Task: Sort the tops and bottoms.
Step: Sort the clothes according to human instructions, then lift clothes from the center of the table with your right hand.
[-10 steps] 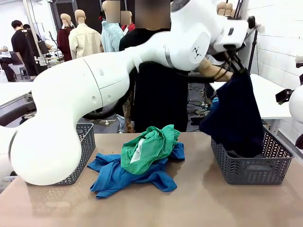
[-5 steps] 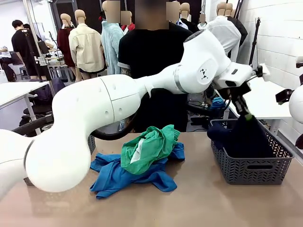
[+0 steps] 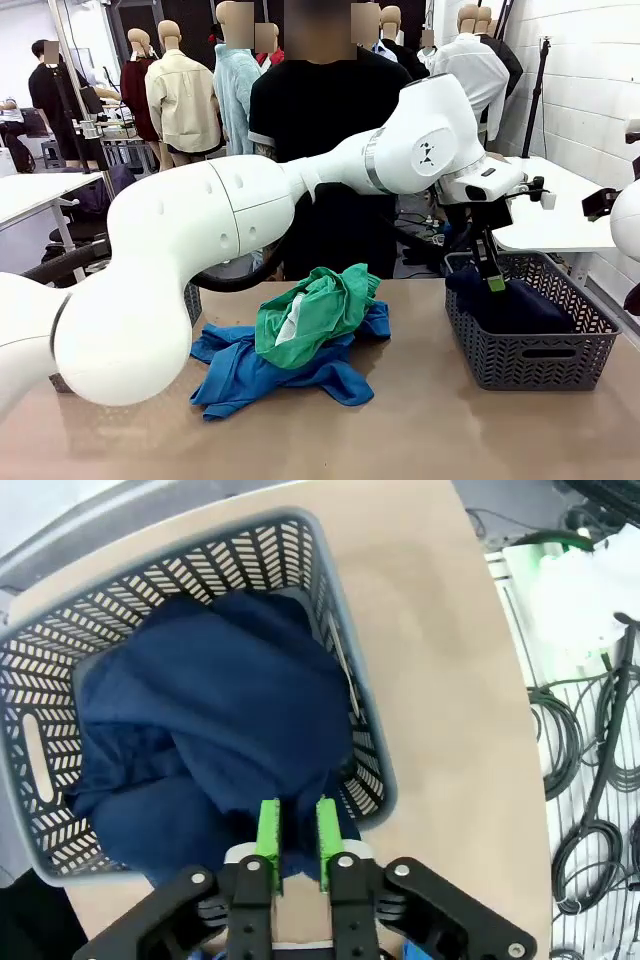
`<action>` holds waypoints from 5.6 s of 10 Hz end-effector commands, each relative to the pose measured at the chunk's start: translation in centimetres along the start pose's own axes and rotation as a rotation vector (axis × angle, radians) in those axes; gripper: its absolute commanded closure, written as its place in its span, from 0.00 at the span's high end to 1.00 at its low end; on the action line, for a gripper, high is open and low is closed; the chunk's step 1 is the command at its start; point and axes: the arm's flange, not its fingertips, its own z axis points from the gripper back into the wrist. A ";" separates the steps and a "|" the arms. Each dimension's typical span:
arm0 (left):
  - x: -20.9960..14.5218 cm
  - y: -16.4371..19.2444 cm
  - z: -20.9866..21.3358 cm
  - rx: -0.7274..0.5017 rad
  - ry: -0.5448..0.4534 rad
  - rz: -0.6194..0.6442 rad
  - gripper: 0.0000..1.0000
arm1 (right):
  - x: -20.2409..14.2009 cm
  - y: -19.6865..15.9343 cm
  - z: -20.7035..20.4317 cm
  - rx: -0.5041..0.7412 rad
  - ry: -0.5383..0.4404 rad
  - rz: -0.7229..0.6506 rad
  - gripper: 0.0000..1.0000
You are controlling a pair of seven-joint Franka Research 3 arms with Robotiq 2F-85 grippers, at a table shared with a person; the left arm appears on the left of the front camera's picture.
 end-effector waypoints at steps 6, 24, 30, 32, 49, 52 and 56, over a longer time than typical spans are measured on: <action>9.6 10.9 4.8 0.127 0.052 -0.002 1.00 | 0.0 0.1 -0.1 -0.004 0.008 -0.002 1.00; -35.5 -31.3 15.8 0.335 0.463 0.848 1.00 | 0.0 0.1 -0.1 -0.004 0.008 -0.002 1.00; -14.3 -5.2 26.8 0.324 0.381 0.938 1.00 | 0.0 0.1 -0.1 -0.004 0.008 -0.002 1.00; -14.3 -5.2 26.8 0.324 0.381 0.938 1.00 | 0.0 0.1 -0.1 -0.004 0.008 -0.002 1.00; -46.5 -19.9 37.1 0.776 -0.046 1.533 1.00 | 0.0 0.1 -0.1 -0.004 0.008 -0.002 1.00; -46.5 -19.9 37.1 0.776 -0.046 1.533 1.00 | 2.6 2.0 1.6 0.014 -0.037 0.115 1.00; -46.5 -19.9 37.1 0.776 -0.046 1.533 1.00 | 14.8 16.0 7.9 0.165 -0.119 0.601 1.00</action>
